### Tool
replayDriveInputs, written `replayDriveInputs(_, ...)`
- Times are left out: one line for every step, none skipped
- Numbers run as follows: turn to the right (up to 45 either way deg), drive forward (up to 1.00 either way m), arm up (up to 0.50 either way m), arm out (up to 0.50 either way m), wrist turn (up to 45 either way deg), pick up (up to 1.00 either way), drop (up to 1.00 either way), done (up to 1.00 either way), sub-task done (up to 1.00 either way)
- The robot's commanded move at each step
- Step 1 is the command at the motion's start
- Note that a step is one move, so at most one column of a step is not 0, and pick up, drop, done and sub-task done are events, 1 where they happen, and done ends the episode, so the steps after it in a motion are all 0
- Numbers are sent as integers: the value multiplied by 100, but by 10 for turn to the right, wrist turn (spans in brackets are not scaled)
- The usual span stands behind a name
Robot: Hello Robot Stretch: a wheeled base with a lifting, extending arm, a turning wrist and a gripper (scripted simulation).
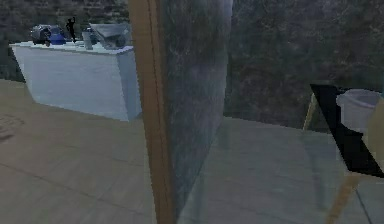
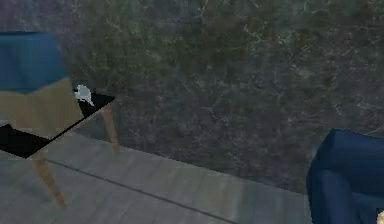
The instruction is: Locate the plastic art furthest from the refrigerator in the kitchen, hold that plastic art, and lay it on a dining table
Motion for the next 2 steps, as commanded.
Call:
replayDriveInputs(-240,0,0,0,0,0,0,0,0)
replayDriveInputs(0,40,0,0,0,0,0,0,0)
